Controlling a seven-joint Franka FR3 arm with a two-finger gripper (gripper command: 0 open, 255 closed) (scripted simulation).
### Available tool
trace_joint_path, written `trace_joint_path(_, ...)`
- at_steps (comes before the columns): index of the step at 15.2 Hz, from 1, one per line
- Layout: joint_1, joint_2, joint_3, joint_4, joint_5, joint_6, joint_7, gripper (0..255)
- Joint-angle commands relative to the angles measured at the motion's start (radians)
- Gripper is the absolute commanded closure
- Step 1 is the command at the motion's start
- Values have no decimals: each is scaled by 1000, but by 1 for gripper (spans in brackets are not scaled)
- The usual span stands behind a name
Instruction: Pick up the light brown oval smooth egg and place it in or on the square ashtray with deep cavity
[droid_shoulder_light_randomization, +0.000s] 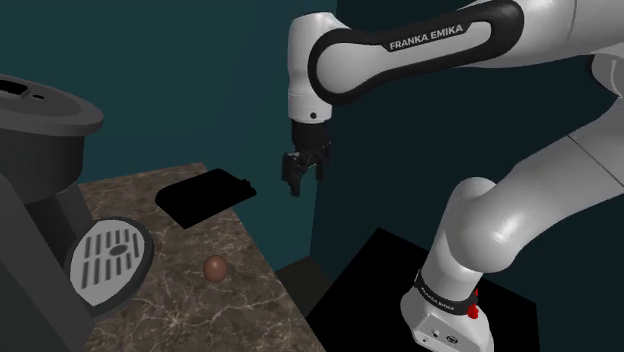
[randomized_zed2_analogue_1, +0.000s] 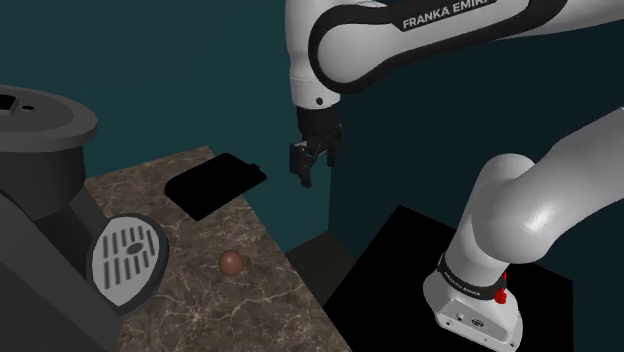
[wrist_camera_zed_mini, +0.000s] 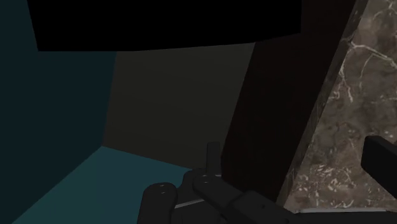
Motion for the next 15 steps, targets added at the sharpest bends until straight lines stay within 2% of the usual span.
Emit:
trace_joint_path(1,15,51,24,-1,32,65,23,0)
trace_joint_path(8,59,250,96,42,114,267,79,0)
trace_joint_path(15,97,476,161,146,152,445,136,0)
